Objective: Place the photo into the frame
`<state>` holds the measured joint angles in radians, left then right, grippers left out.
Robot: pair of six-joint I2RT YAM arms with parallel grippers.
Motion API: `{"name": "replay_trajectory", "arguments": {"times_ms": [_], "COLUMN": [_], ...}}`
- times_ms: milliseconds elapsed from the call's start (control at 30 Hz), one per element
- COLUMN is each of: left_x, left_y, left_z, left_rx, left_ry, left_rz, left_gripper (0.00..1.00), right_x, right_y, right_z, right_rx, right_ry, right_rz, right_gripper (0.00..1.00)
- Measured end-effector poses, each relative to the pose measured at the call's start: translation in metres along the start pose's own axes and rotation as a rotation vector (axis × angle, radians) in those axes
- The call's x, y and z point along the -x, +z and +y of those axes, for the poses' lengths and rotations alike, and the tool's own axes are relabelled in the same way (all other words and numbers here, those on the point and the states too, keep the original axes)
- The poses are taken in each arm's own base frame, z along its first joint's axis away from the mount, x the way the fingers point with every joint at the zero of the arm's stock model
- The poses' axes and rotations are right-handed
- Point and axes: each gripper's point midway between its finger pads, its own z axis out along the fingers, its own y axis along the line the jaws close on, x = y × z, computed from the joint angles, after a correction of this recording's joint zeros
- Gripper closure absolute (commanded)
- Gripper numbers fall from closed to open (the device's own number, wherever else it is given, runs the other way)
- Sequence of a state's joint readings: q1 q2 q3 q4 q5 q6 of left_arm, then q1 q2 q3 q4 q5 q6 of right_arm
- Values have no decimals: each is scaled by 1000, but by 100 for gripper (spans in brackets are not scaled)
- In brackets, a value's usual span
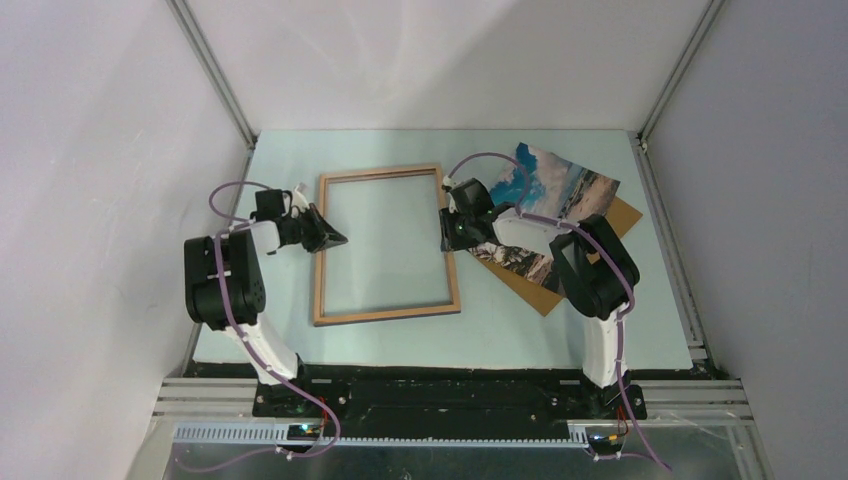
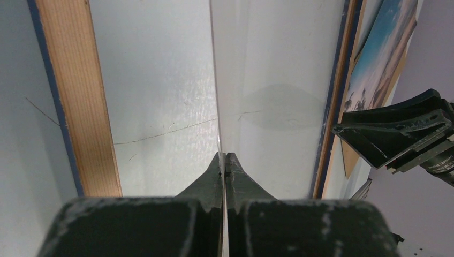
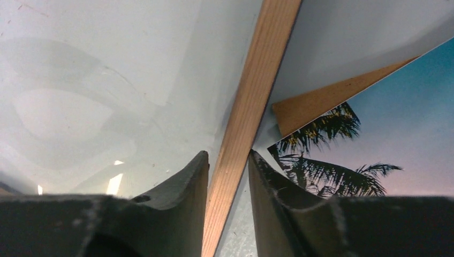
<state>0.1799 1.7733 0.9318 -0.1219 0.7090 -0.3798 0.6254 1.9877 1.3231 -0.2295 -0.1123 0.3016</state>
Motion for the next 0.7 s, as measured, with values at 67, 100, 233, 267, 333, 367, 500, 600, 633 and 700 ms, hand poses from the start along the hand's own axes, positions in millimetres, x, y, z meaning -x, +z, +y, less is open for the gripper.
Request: {"name": "replay_trajectory", "arguments": {"times_ms": [67,100,233,267,333,367,500,600,633,700], "left_x": [-1,-1,-2,-2,-2,-2,-3,-3,-3,-3], "left_y": [1,1,3,3,3,3,3,3,3,3], "left_z": [1,1,0,0,1,1,1,2,2,2], "left_rx": [1,2,1,2,3,3,5,7,7,8], "left_ry": [4,6,7,8,14,15,15,19,21,22], "left_rz": [3,4,10,9,9,10,10,10,11,11], "left_gripper": [100,100,100,100,100,100,100,100,100,100], "right_x": [0,0,1,2,4,5,15,27,32,42], "right_y": [-1,-2,-5,-6,-8,-10,-19,-25,-27,-30], "right_z": [3,4,8,9,10,11,16,18,19,22], "right_rx": [7,11,28,32,37,40,54,58,60,66], "right_ry": [-6,-8,-11,-11,-13,-13,-26,-44,-52,-72], "right_rz": [0,0,0,-2,-7,-11,-41,-70,-82,-103], "right_gripper": [51,50,43,42,41,41,39,39,39,40]}}
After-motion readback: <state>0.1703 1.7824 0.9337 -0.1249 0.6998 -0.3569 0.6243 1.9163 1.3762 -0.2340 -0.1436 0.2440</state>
